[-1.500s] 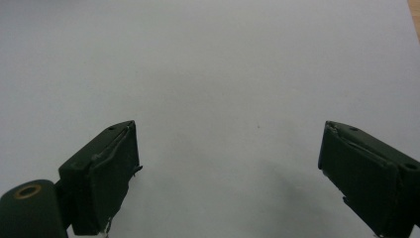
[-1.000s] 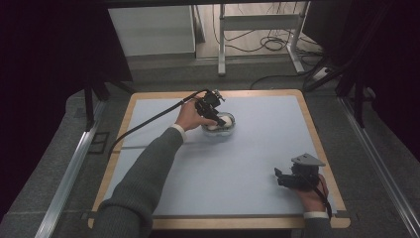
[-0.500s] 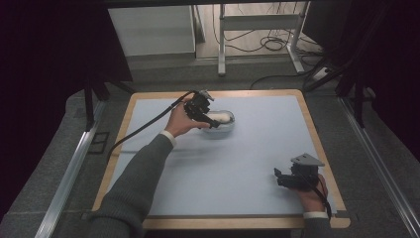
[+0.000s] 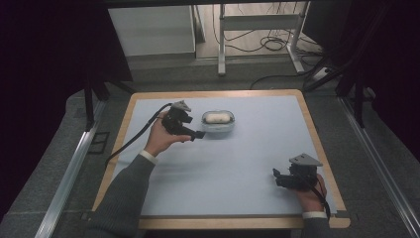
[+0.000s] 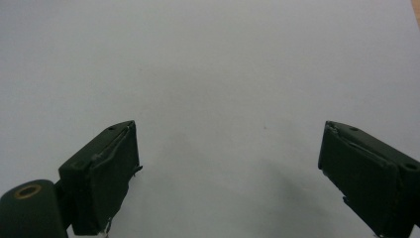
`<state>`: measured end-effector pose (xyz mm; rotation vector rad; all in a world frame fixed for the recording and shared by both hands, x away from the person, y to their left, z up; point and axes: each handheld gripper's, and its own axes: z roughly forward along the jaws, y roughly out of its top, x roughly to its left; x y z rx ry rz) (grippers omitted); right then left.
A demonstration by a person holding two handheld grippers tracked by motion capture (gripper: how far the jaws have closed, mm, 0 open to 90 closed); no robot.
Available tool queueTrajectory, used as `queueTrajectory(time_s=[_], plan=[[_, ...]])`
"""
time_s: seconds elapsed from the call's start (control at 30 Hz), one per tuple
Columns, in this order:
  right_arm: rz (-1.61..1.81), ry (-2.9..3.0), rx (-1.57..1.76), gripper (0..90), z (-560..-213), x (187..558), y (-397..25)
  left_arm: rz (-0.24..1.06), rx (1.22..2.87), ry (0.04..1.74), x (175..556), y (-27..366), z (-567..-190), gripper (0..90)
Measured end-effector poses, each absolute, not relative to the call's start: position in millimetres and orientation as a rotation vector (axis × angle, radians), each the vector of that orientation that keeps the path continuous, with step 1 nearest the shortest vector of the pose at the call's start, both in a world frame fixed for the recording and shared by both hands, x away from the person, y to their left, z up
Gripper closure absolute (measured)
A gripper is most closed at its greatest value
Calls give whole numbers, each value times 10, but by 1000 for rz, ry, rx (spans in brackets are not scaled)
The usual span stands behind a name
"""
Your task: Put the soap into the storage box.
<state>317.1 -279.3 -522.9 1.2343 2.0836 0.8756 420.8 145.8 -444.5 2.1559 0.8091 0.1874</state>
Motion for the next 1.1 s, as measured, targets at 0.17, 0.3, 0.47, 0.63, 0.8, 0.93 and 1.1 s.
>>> queueTrajectory(time_s=[0.17, 0.3, 0.47, 0.63, 0.8, 0.93, 1.1], plan=[[877, 2083, 1230, 85, -5229, 3170, -2780, 213, 2112, 849, 3936, 1674, -4577, 127], [872, 2086, 1229, 85, -5234, 3169, -2769, 210, 2061, 894, 3766, 1818, -4697, 132], [878, 2084, 1217, 85, -5217, 3159, -2749, 223, 2018, 969, 3464, 2071, -4946, 131], [882, 2083, 1207, 85, -5211, 3151, -2726, 240, 1997, 1019, 3324, 2232, -5090, 137], [900, 2070, 1188, 85, -5190, 3135, -2692, 244, 1967, 1007, 3257, 2280, -5109, 144], [905, 2068, 1173, 85, -5172, 3131, -2689, 250, 1966, 1015, 3252, 2308, -5120, 144], [931, 2044, 1193, 85, -5139, 3142, -2701, 255, 1977, 1010, 3244, 2301, -5124, 143]])
